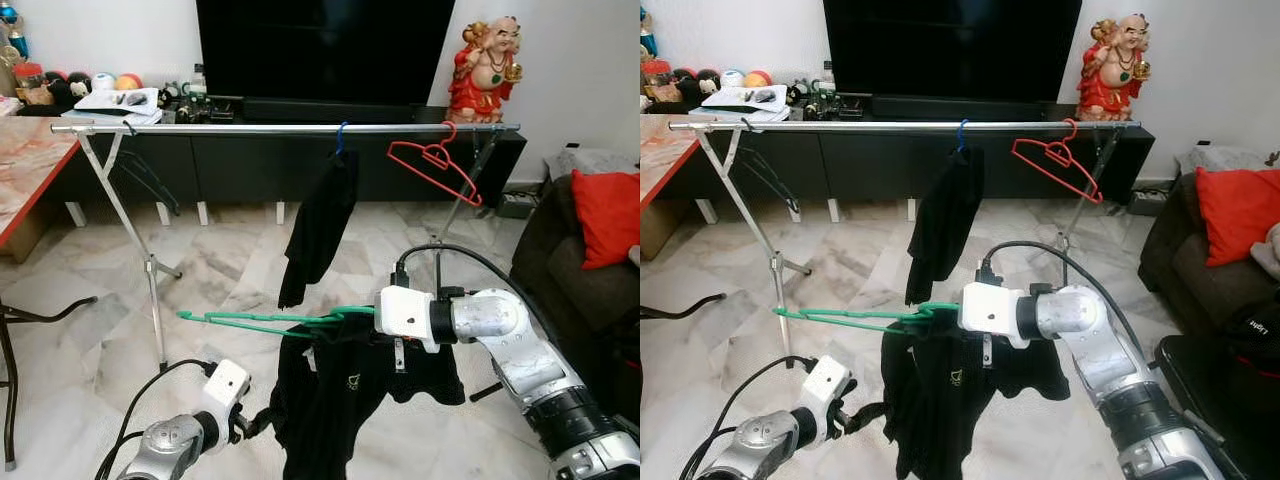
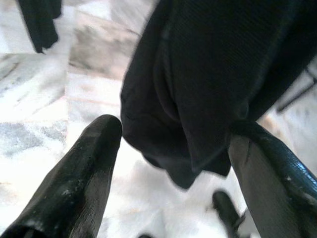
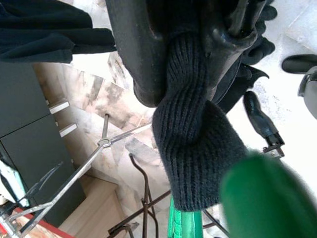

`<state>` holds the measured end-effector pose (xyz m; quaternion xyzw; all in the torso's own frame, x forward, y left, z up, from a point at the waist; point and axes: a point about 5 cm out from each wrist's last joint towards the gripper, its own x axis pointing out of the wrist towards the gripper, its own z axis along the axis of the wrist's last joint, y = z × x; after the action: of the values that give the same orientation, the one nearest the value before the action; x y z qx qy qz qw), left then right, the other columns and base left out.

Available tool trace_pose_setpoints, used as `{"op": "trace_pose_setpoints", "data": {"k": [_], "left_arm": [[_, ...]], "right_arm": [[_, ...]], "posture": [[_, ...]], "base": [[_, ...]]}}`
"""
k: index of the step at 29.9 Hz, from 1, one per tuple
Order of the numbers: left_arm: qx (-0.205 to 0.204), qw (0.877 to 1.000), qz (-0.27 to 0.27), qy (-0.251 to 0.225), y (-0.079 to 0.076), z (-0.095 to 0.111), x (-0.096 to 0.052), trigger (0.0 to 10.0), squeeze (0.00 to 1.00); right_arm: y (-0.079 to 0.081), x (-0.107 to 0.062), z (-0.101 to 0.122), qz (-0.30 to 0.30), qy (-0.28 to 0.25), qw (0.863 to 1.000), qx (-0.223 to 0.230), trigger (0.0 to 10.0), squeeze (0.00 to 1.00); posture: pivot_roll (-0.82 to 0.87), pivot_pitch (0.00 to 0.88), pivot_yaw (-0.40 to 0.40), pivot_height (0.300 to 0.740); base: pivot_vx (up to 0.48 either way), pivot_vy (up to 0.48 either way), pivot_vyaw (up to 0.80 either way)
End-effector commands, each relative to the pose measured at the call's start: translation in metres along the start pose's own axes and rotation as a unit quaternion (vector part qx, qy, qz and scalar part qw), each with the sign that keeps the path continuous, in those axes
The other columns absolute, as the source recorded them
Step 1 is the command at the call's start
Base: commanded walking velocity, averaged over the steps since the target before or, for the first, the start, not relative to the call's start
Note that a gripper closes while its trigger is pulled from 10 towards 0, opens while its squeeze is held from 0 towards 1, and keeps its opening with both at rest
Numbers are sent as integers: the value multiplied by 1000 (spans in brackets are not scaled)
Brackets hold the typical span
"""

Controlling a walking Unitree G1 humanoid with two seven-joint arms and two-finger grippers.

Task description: Hang hanger

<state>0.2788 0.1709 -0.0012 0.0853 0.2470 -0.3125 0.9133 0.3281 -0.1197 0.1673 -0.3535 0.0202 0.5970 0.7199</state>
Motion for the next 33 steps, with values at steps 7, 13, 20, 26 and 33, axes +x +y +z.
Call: {"op": "trace_pose_setpoints", "data": {"k": [7, 13, 20, 26, 33], "left_arm": [[20, 1000, -5, -6, 0, 9, 4, 10000, 0], [9, 1000, 14, -18, 3, 13, 5, 10000, 0], [-30, 998, 54, -29, 5, 13, 7, 10000, 0], [-51, 994, 97, -23, 7, 9, 7, 7137, 0], [-80, 992, 89, -30, -4, 8, 13, 0, 0]], "right_arm": [[-4, -3, 8, -4, -9, 1000, -15, 0, 0], [-4, -2, 12, -2, -14, 1000, -18, 0, 0], [-4, -2, 15, -3, -19, 1000, -21, 0, 0], [-6, -1, 20, -3, -29, 999, -25, 0, 0], [-10, 0, 28, -6, -40, 999, -31, 0, 0]], "posture": [[100, 0, -84, 740], [99, 0, -84, 740], [95, 0, -83, 740], [103, 0, -89, 740], [100, 0, -90, 740]], "base": [[0, 0, 0], [0, 0, 0], [0, 0, 0], [0, 0, 0], [0, 0, 0]]}}
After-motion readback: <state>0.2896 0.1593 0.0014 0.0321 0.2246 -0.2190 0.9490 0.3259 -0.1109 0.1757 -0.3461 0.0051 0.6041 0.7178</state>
